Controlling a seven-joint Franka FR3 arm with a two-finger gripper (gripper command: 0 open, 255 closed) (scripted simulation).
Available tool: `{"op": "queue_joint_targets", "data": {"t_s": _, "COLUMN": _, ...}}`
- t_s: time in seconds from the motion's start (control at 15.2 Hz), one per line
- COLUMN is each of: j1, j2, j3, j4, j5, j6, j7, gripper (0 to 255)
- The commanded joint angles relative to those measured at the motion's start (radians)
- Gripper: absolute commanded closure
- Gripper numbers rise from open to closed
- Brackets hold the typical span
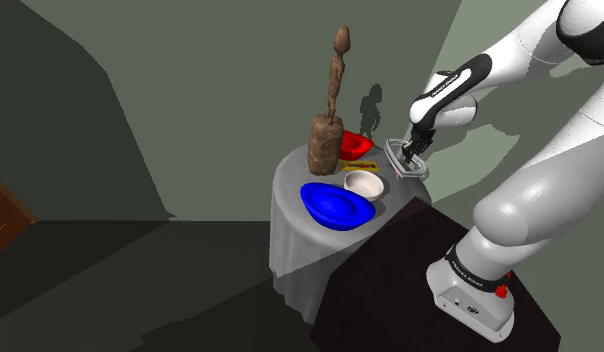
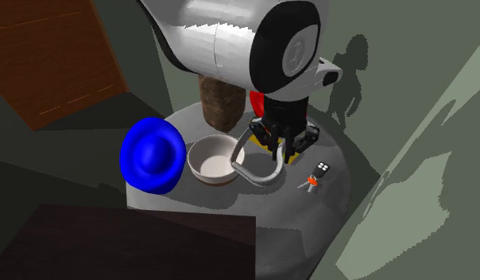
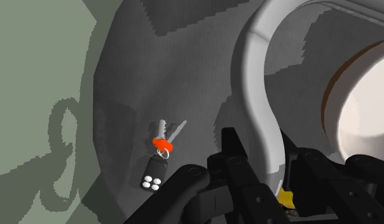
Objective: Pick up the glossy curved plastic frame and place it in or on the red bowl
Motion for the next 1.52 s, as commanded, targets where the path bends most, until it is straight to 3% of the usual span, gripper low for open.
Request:
{"op": "queue_joint_targets", "data": {"t_s": 0.0, "j1": 0.0, "j2": -0.022, "j3": 0.001, "j4": 0.002, "j5": -0.01, "j6": -0.024, "j7": 0.008, "gripper": 255}}
{"op": "queue_joint_targets", "data": {"t_s": 0.4, "j1": 0.043, "j2": 0.158, "j3": 0.052, "j4": 0.229, "j5": 0.088, "j6": -0.081, "j7": 0.021, "gripper": 255}}
{"op": "queue_joint_targets", "data": {"t_s": 0.86, "j1": 0.061, "j2": 0.367, "j3": 0.1, "j4": 0.535, "j5": 0.153, "j6": -0.186, "j7": 0.049, "gripper": 255}}
{"op": "queue_joint_targets", "data": {"t_s": 1.45, "j1": 0.061, "j2": 0.672, "j3": 0.142, "j4": 1.035, "j5": 0.193, "j6": -0.387, "j7": 0.097, "gripper": 255}}
